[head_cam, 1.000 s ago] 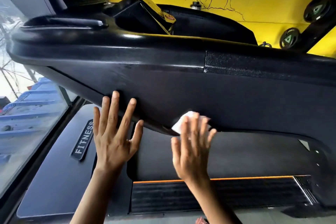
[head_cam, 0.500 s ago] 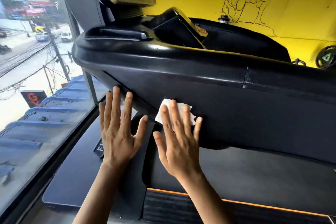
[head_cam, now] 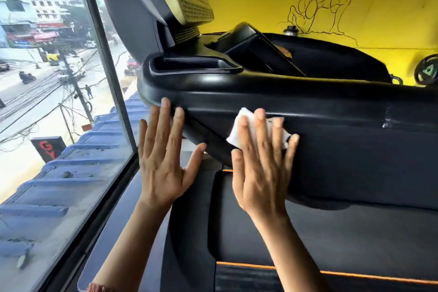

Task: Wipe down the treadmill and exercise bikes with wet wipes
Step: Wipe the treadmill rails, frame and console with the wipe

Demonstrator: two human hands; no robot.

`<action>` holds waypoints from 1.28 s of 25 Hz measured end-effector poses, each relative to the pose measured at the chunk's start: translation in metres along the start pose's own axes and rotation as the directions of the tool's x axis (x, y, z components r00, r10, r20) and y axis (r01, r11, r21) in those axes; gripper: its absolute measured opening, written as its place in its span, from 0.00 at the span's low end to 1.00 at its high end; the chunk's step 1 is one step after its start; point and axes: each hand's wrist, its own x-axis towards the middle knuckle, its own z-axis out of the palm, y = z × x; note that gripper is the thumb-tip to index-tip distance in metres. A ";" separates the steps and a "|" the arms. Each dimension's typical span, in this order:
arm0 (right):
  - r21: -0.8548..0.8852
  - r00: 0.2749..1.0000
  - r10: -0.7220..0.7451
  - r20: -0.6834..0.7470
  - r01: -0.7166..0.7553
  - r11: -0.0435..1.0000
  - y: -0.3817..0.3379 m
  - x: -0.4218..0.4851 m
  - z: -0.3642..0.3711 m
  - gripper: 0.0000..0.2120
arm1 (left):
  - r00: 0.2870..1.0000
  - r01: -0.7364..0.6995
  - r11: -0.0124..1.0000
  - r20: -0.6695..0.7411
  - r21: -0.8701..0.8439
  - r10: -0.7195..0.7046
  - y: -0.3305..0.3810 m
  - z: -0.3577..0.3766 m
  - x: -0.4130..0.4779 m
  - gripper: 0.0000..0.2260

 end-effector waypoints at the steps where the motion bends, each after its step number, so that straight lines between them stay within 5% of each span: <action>1: -0.012 0.996 0.077 -0.046 -0.078 0.997 0.005 0.000 -0.001 0.22 | 1.000 0.001 1.000 0.001 -0.019 -0.001 -0.005 -0.002 0.004 0.27; 3: 0.001 0.990 0.114 -0.082 -0.114 0.993 -0.001 0.002 -0.001 0.21 | 1.000 -0.012 0.997 0.007 -0.075 0.012 -0.010 -0.002 0.010 0.25; 7: 0.106 0.975 -0.224 0.014 0.221 0.970 -0.041 0.036 -0.004 0.20 | 0.998 -0.056 0.976 0.019 -0.209 0.061 -0.014 -0.001 0.026 0.25; 12: -0.043 0.986 0.113 -0.126 -0.120 0.992 0.004 0.065 -0.027 0.20 | 0.988 -0.149 0.978 0.008 -0.146 0.151 -0.015 -0.006 0.042 0.26; 17: 0.004 0.978 -0.204 0.052 0.204 0.979 0.003 0.061 -0.033 0.21 | 0.977 -0.212 0.970 -0.001 -0.121 0.214 0.005 -0.004 0.056 0.22; 19: -0.079 0.999 0.028 -0.041 -0.031 0.996 0.040 0.050 -0.039 0.21 | 0.980 -0.200 0.972 -0.032 -0.123 0.197 0.011 -0.004 0.057 0.21; 21: -0.036 0.934 0.318 -0.165 -0.328 0.944 0.057 0.036 -0.043 0.22 | 0.982 -0.183 0.973 -0.072 -0.138 0.174 0.018 -0.003 0.056 0.18; 22: 0.001 0.924 0.349 -0.157 -0.354 0.935 0.054 0.030 -0.041 0.22 | 0.980 -0.189 0.972 -0.084 -0.138 0.179 0.023 -0.001 0.057 0.17; 24: 0.008 0.993 0.111 -0.042 -0.110 0.994 0.038 0.018 -0.033 0.21 | 0.977 -0.205 0.973 -0.084 -0.107 0.197 0.034 0.004 0.061 0.17; 26: -0.068 0.990 -0.139 0.036 0.141 0.988 0.052 0.013 -0.037 0.20 | 0.975 -0.216 0.974 -0.073 -0.074 0.210 0.044 0.007 0.064 0.17; 27: -0.117 0.993 -0.118 0.012 0.119 0.986 0.068 0.016 -0.042 0.20 | 0.975 -0.214 0.974 -0.067 -0.068 0.210 0.050 0.008 0.065 0.18; 30: 0.002 0.946 0.281 -0.162 -0.284 0.959 0.096 0.036 -0.059 0.20 | 0.979 -0.200 0.977 -0.047 -0.079 0.197 0.064 0.011 0.068 0.18; 32: 0.036 0.977 0.175 -0.122 -0.172 0.984 0.087 0.051 -0.063 0.20 | 0.980 -0.200 0.975 -0.040 -0.094 0.197 0.075 0.015 0.073 0.18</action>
